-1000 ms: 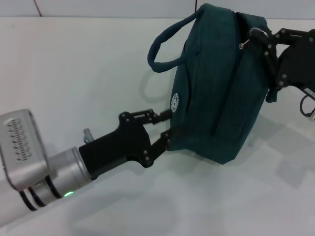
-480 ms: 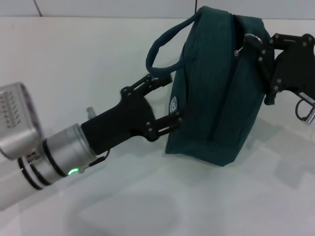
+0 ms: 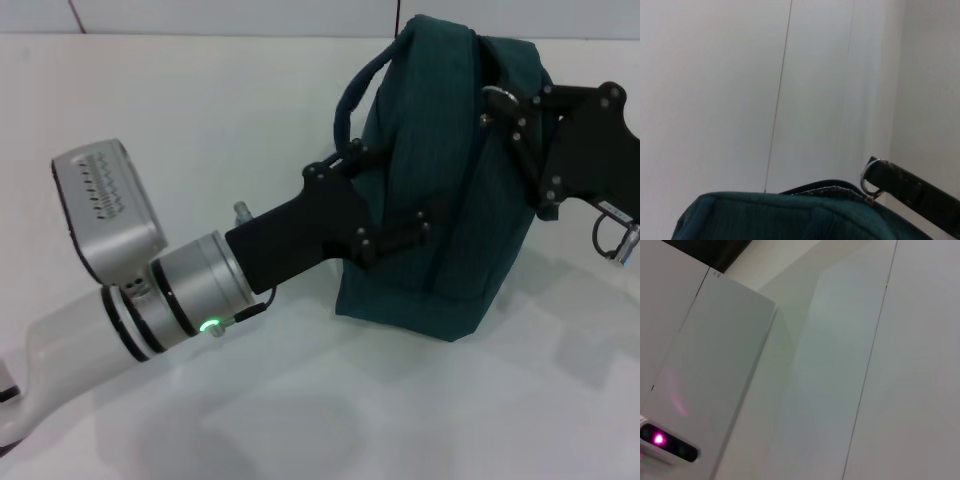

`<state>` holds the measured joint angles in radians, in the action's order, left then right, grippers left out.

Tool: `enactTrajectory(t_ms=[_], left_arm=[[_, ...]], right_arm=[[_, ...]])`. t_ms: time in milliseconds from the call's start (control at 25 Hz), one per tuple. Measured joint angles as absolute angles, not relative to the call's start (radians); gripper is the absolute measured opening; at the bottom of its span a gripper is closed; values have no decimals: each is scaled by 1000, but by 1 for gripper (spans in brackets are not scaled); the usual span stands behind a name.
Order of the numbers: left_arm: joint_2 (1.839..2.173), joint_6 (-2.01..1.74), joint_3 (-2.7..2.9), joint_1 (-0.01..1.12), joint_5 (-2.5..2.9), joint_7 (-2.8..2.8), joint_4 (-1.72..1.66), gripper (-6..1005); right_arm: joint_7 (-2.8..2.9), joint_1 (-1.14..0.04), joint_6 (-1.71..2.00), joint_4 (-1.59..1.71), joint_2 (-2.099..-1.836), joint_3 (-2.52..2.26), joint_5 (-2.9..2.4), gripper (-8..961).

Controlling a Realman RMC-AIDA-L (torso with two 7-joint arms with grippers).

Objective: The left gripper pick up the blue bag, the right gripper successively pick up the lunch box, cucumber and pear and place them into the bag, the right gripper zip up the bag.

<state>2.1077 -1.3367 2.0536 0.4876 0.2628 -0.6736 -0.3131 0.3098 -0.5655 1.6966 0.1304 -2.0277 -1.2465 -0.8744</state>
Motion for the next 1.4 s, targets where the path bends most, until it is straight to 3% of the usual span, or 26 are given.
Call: enactTrajectory(t_ms=[160, 720, 1280, 1400], left_arm=[[2107, -1326, 2071, 485, 243, -677, -317, 893], [2099, -1343, 2072, 478, 247, -640, -309, 318], [2068, -1510, 2062, 465, 334, -465, -229, 43], [2060, -1577, 2057, 453, 338, -424, -213, 43]], right_arm=[[310, -563, 1699, 130, -2028, -1247, -875, 15], [310, -546, 1723, 130, -2028, -1250, -877, 15], [305, -541, 1802, 107, -2028, -1324, -881, 15], [267, -541, 1807, 116, -2028, -1389, -878, 15]])
